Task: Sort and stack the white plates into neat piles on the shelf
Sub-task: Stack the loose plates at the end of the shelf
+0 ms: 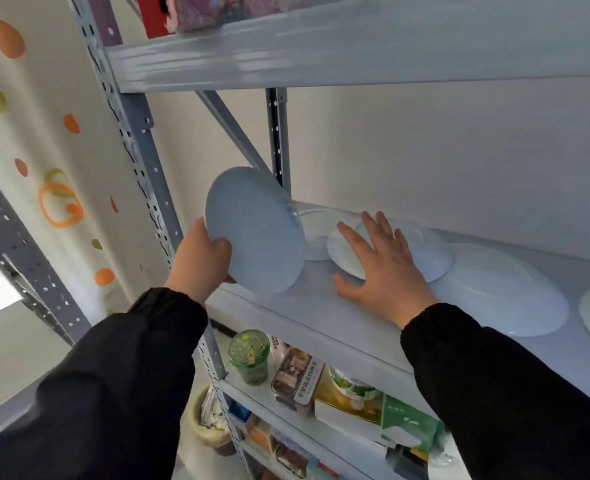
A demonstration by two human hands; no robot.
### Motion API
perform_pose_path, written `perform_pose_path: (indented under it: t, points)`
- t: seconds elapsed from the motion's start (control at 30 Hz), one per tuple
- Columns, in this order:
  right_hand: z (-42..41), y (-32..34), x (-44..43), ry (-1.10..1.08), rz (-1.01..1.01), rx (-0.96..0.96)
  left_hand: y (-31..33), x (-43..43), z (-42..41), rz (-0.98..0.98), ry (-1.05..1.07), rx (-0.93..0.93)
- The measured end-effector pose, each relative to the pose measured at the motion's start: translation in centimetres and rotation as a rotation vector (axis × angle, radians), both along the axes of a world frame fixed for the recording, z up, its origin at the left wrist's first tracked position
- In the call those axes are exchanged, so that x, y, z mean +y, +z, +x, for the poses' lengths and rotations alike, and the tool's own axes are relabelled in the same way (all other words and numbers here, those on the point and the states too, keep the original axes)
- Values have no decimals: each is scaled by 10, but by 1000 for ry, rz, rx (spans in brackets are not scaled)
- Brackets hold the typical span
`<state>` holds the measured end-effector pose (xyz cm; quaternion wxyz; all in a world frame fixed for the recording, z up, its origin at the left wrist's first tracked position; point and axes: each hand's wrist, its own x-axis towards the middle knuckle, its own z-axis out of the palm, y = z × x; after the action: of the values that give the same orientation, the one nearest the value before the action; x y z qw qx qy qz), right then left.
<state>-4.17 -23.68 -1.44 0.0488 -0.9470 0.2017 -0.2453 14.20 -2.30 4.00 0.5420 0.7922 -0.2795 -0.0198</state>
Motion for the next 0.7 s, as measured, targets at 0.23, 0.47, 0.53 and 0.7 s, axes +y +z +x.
perform_pose_path:
  t: [0.23, 0.47, 0.53, 0.7]
  points:
    - [0, -1, -1, 14, 16, 32, -52, 16, 17, 125, 89, 175]
    - [0, -3, -3, -24, 2, 133, -64, 13, 18, 375, 85, -61]
    - [0, -3, -4, -44, -9, 158, -64, 10, 14, 372, 68, -78]
    - [-3, -3, -7, -125, -59, 243, -65, 6, 10, 404, 26, -123]
